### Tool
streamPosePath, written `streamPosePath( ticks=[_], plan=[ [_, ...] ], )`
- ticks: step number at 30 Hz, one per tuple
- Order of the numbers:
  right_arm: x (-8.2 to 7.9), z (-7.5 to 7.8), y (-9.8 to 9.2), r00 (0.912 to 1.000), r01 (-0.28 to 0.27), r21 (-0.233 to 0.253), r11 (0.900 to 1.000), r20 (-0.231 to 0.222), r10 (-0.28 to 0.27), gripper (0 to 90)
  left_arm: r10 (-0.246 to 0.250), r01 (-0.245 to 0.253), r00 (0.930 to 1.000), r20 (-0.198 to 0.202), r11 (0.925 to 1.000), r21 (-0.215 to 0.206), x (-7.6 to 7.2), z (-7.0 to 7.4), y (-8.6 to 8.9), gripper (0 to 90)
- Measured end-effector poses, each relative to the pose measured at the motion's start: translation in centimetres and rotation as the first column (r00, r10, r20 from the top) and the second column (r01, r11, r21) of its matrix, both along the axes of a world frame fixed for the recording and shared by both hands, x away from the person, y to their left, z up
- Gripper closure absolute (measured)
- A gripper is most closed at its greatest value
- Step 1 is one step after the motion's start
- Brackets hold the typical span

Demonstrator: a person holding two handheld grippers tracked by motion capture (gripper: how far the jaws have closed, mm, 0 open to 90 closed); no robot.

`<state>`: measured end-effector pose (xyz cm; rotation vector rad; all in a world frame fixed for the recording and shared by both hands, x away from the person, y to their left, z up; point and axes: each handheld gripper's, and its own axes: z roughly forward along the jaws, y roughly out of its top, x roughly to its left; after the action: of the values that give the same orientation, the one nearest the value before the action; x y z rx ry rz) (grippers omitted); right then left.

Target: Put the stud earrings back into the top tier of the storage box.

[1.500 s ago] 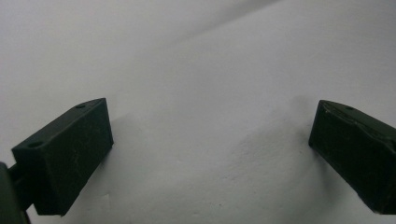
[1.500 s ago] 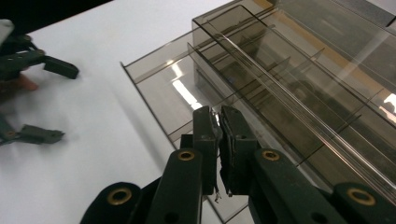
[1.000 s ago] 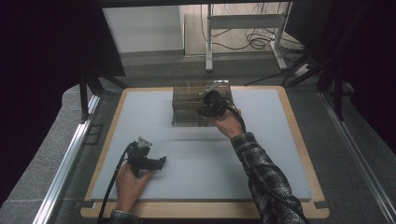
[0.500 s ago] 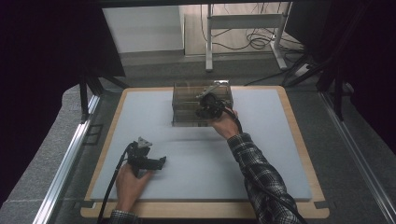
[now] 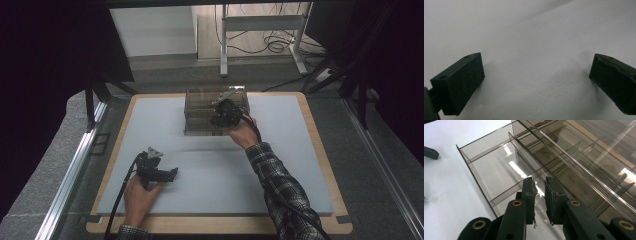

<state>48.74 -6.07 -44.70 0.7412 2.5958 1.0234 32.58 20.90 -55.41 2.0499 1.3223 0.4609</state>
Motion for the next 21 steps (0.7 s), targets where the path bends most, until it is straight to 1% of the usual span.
streamPosePath(
  ticks=[1,2,5,6,10,11,12,13,18,21],
  plan=[
    [-0.1,0.1,-0.1,1.0,0.0,0.004,1.0,-0.005,0.0,75.5,0.003,-0.003,1.0,0.002,1.0,-0.004,0.0,0.0,0.0,0.0],
    [-0.2,0.2,-0.1,1.0,-0.004,0.007,1.0,-0.001,0.004,74.9,-0.001,0.001,1.0,-0.001,1.0,0.002,0.0,0.0,0.0,0.0],
    [-0.4,0.5,-0.3,1.0,-0.009,0.015,1.0,0.001,0.009,73.9,0.003,-0.003,1.0,0.002,1.0,-0.004,0.0,0.0,0.0,0.0],
    [-0.4,0.5,-0.3,1.0,-0.009,0.015,1.0,0.001,0.009,73.9,0.0,0.0,1.0,0.0,1.0,0.0,0.0,0.0,0.0,0.0],
    [-0.9,1.0,-0.4,0.9998,-0.02,0.012,1.0,0.006,0.02,71.4,0.003,-0.003,1.0,0.002,1.0,-0.004,0.0,0.0,0.0,0.0],
    [-0.9,1.0,-0.4,0.9998,-0.02,0.012,1.0,0.006,0.02,71.4,-0.001,0.001,1.0,-0.001,1.0,0.002,0.0,0.0,0.0,0.0],
    [-1.0,1.1,-0.5,0.9997,-0.024,0.016,1.0,0.007,0.023,70.9,0.002,-0.002,1.0,0.001,1.0,-0.003,0.0,0.0,0.0,0.0],
    [-1.1,1.2,-0.5,0.9996,-0.027,0.017,1.0,0.007,0.027,70.1,-0.001,0.001,1.0,-0.001,1.0,0.002,0.0,0.0,0.0,0.0],
    [-1.8,1.4,-0.9,0.9992,-0.04,0.027,0.999,0.007,0.04,67.0,0.002,-0.002,1.0,0.001,1.0,-0.002,0.0,0.0,0.0,0.0],
    [-2.5,1.6,-1.1,0.9984,-0.056,0.03,0.998,0.01,0.056,63.4,0.003,-0.003,1.0,0.002,1.0,-0.004,0.0,0.0,0.0,0.0]
  ],
)
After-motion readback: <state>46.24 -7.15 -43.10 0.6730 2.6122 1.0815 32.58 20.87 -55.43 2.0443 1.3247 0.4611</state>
